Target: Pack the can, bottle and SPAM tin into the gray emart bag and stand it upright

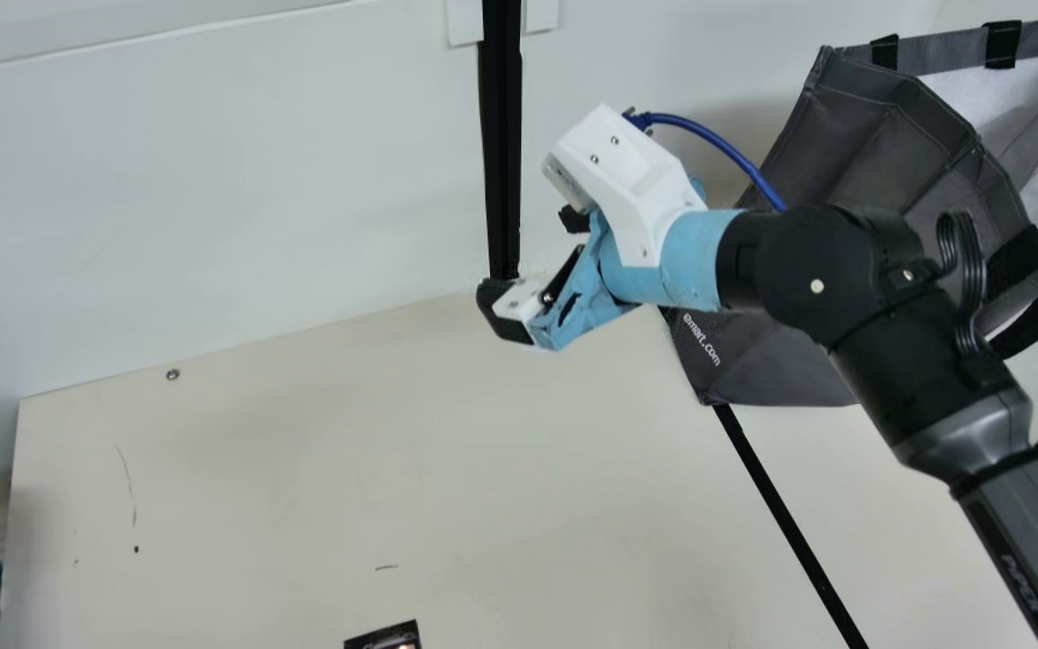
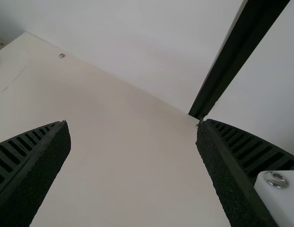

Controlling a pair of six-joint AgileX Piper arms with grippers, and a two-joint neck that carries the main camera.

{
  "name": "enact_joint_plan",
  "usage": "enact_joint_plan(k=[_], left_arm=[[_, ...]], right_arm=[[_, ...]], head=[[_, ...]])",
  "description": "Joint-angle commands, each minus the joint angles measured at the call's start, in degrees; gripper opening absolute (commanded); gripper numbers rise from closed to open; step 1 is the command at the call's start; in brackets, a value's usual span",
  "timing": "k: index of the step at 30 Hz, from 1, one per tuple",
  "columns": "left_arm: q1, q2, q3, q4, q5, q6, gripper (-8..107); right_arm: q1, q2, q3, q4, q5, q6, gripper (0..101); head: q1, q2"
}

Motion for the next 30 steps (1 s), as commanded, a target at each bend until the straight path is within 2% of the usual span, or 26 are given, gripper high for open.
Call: enact_joint_plan(k=[1, 20, 30], left_arm=[[0.0, 0.0, 0.0, 0.0, 0.0, 0.0, 90], [0.0, 0.0, 0.0, 0.0, 0.0, 0.0, 90], [0.0, 0.0, 0.0, 0.0, 0.0, 0.0, 90]], right_arm=[[0.07, -1.0, 1.56, 0.2, 0.32, -0.23, 95], [-1.58, -10.84, 11.45, 1.3, 6.02, -1.93, 95], [-1.32, -14.04, 13.3, 0.52, 9.16, -1.83, 95]], head=[[-1.3, -0.14], [-1.3, -0.14], [-1.3, -0.14]])
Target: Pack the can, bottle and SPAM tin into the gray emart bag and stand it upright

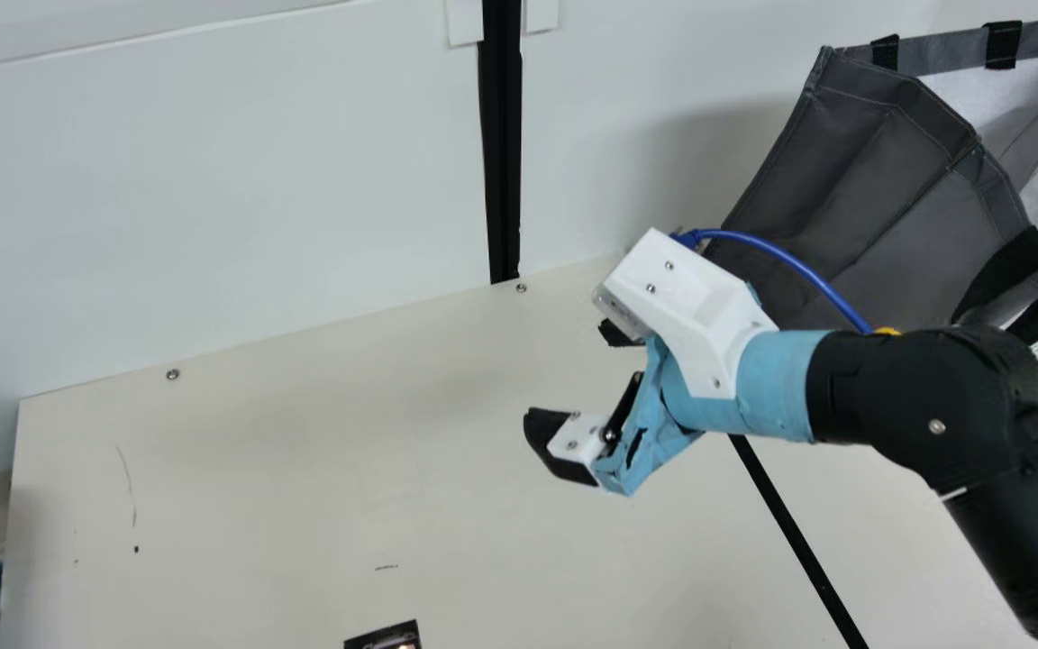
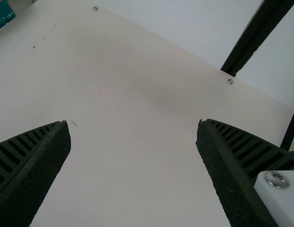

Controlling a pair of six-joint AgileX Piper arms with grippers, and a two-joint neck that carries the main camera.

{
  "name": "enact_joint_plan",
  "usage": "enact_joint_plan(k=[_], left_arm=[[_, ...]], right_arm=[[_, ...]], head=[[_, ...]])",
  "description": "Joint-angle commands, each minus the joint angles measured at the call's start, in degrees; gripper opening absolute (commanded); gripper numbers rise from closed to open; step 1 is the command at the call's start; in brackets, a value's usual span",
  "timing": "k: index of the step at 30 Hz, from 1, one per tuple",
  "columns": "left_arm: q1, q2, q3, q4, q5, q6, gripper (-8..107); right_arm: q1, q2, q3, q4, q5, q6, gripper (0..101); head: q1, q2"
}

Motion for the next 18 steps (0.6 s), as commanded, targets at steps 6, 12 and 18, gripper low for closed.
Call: enact_joint_plan(k=[6, 12, 18], left_arm=[[0.0, 0.0, 0.0, 0.0, 0.0, 0.0, 90], [0.0, 0.0, 0.0, 0.0, 0.0, 0.0, 90], [0.0, 0.0, 0.0, 0.0, 0.0, 0.0, 90]], right_arm=[[0.0, 0.0, 0.0, -0.05, 0.11, 0.0, 95], [0.0, 0.0, 0.0, -0.05, 0.11, 0.0, 95], [0.0, 0.0, 0.0, -0.05, 0.11, 0.0, 95]], head=[[-1.3, -0.05], [-1.3, -0.05], [-1.3, -0.05]])
